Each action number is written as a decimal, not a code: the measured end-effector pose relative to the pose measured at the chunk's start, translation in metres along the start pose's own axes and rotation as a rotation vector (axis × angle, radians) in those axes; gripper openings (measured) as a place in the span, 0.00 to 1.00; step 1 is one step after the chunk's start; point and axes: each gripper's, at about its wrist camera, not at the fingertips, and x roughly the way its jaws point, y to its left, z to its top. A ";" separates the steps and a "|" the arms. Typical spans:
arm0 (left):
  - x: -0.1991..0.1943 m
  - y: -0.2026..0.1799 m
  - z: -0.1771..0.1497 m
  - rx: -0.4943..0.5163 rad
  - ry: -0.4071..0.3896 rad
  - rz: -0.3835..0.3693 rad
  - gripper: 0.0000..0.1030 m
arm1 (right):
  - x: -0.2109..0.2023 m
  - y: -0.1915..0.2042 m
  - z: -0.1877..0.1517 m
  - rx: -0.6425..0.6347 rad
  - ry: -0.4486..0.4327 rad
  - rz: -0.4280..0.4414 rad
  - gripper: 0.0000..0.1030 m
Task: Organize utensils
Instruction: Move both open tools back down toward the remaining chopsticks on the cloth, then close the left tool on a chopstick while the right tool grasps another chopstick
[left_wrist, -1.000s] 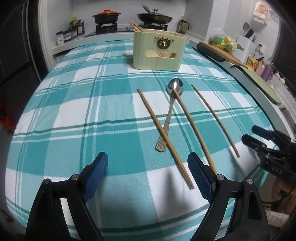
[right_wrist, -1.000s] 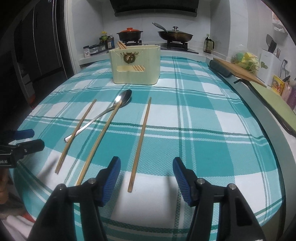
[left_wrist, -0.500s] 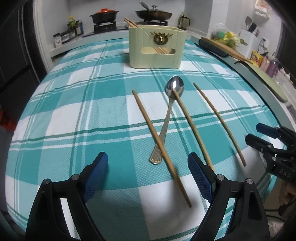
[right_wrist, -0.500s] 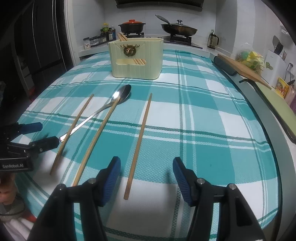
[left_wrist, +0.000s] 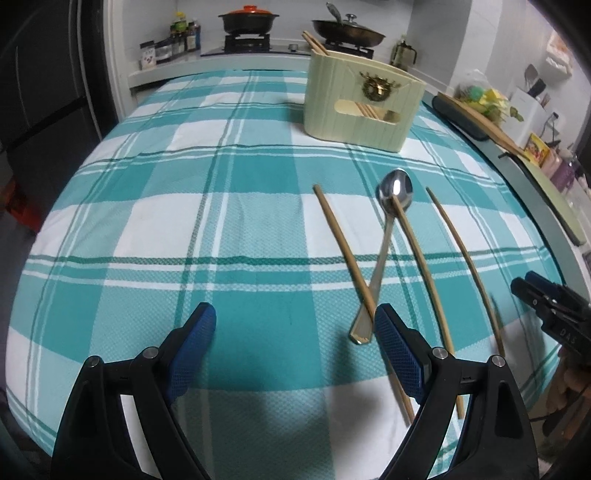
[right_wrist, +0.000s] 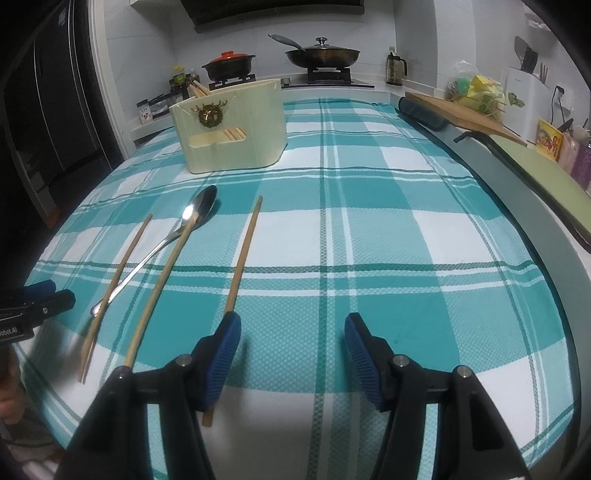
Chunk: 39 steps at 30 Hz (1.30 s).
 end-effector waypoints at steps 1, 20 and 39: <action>0.001 0.009 0.006 -0.030 0.005 -0.011 0.86 | 0.002 -0.001 0.003 -0.001 0.004 0.003 0.58; 0.074 -0.021 0.042 0.104 0.075 0.150 0.87 | 0.067 0.054 0.039 -0.205 0.112 0.048 0.23; 0.075 0.006 0.056 0.227 0.240 0.026 0.64 | 0.073 0.036 0.055 -0.233 0.279 0.063 0.39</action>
